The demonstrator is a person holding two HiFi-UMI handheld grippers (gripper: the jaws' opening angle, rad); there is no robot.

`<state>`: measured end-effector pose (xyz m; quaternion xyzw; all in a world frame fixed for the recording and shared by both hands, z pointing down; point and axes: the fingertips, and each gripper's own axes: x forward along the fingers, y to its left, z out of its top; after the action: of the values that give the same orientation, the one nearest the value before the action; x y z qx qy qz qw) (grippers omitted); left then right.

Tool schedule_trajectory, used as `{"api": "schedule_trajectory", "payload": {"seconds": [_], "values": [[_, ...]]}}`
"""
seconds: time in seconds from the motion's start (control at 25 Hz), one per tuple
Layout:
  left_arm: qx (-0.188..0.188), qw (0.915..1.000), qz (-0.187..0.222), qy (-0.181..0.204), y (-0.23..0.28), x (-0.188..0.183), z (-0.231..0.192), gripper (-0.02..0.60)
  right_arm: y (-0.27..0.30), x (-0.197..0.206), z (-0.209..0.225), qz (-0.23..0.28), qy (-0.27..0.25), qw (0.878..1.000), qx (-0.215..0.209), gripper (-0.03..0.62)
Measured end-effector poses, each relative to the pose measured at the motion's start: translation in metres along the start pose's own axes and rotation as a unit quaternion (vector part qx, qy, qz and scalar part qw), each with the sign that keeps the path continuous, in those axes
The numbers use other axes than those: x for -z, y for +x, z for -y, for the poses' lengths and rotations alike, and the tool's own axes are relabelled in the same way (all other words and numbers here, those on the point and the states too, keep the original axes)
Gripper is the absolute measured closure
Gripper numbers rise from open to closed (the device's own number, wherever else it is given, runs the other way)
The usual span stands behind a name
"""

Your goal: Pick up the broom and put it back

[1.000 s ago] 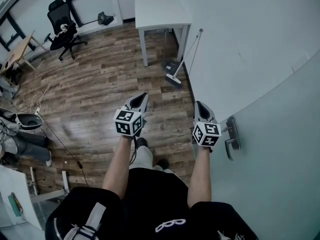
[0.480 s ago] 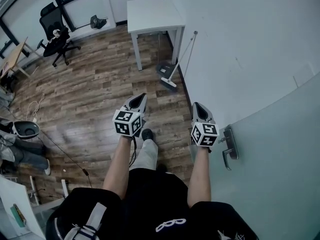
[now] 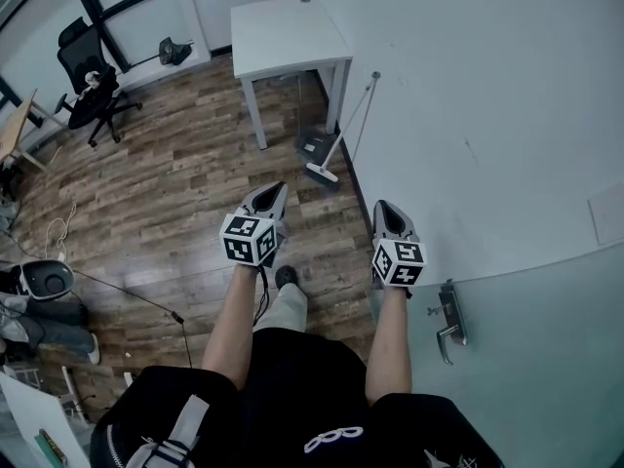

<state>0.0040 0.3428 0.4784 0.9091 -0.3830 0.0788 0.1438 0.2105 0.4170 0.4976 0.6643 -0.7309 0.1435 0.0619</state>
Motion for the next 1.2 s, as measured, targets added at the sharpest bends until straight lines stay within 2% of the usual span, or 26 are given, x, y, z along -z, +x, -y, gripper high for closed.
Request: {"api": "schedule_trajectory", "payload": {"seconds": [0.24,0.48,0.92,1.2], "values": [[0.019,0.9998,-0.005,-0.006,0.049,-0.016,-0.036,0.571,0.049,-0.013,0.011,-0.007,0.002,1.0,0.021,0.569],[0.029,0.9994,-0.008,-0.015,0.076,-0.031,-0.075,0.571,0.094,-0.031,0.003,-0.016,-0.002,0.999,0.028,0.569],[-0.009,0.9988,0.013,-0.046,0.078,-0.05,-0.175,0.571,0.181,-0.054,-0.043,-0.029,-0.033,0.999,-0.002,0.569],[-0.026,0.9984,0.018,-0.047,0.075,-0.059,-0.218,0.571,0.224,-0.058,-0.071,-0.037,-0.041,0.998,-0.023,0.569]]}}
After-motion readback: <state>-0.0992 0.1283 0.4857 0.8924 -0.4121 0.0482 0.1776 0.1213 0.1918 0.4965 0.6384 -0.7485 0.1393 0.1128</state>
